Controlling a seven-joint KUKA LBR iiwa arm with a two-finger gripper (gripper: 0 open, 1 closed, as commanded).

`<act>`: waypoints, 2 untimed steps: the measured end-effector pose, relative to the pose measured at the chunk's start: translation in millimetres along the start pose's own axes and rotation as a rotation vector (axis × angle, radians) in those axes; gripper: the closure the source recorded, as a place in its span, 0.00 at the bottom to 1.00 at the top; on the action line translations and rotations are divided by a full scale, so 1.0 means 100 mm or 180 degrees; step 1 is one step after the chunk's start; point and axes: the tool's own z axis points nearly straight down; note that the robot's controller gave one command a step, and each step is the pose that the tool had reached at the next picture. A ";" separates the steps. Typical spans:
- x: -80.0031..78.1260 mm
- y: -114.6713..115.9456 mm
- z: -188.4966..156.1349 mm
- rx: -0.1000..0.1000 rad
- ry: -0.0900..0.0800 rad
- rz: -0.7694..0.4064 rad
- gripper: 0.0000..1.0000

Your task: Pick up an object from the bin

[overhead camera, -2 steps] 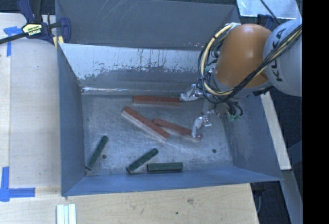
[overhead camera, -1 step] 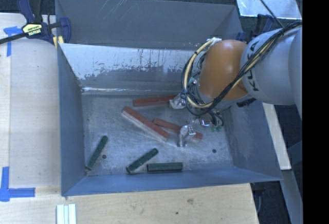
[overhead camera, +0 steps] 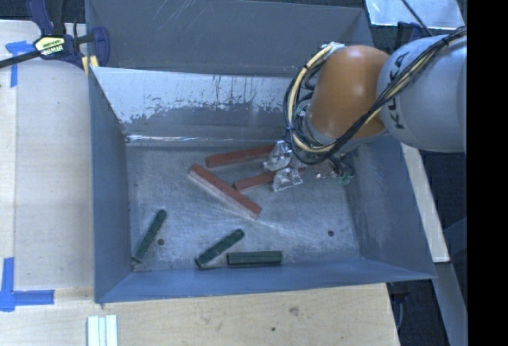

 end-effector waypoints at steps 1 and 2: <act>0.00 0.00 0.00 0.0000 0.0000 -0.0001 1.00; 0.02 0.00 -0.03 -0.0006 0.0037 -0.0003 1.00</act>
Offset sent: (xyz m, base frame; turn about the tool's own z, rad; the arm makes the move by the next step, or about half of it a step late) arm 0.0001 0.0000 0.0441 0.0001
